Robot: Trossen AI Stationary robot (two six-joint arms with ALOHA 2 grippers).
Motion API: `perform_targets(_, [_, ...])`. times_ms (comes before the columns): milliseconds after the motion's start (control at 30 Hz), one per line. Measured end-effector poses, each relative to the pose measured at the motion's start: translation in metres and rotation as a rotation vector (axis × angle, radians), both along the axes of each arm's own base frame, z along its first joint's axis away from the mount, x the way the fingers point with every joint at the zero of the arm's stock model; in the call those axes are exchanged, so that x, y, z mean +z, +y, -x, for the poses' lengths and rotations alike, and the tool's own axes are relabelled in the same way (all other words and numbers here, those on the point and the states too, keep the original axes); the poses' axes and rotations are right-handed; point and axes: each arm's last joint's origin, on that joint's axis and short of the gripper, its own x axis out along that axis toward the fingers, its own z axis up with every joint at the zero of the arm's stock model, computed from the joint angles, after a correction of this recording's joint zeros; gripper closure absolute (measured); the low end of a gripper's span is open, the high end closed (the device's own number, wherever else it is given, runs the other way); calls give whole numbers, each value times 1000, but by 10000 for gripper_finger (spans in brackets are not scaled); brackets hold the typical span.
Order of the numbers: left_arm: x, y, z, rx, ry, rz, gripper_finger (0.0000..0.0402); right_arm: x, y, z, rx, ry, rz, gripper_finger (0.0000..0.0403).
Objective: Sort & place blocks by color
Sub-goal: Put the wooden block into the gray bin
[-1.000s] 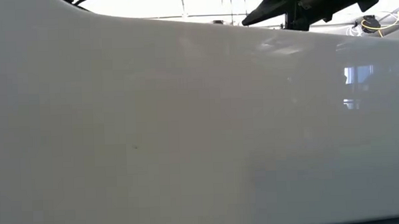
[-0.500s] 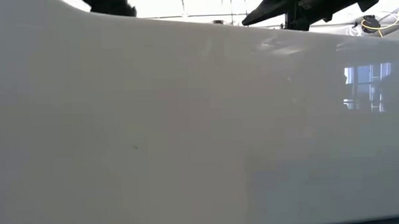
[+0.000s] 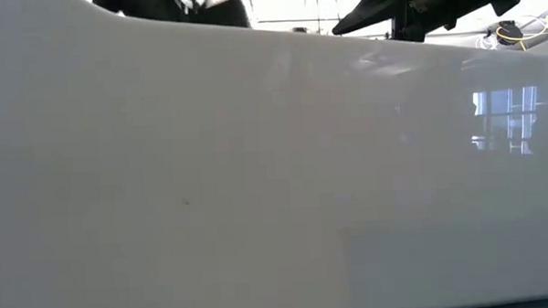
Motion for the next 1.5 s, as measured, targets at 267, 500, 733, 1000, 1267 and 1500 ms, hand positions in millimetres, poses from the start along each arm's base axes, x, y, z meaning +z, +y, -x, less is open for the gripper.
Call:
perform_targets(267, [-38, 1, -13, -53, 111, 98, 170, 0, 0, 0, 0, 0, 0, 117])
perform_targets(500, [-49, 5, -23, -123, 84, 165, 170, 0, 0, 0, 0, 0, 0, 117])
perform_targets(733, [-51, 9, -24, -177, 80, 129, 170, 0, 0, 0, 0, 0, 0, 117])
perform_targets(1000, [-74, 10, -27, -205, 149, 105, 170, 0, 0, 0, 0, -1, 0, 117])
perform_targets(1267, [-83, 6, -27, -128, 178, 56, 210, 0, 0, 0, 0, 1, 0, 117])
perform_targets(1500, [-78, 6, -25, -77, 184, 104, 275, 0, 0, 0, 0, 1, 0, 117])
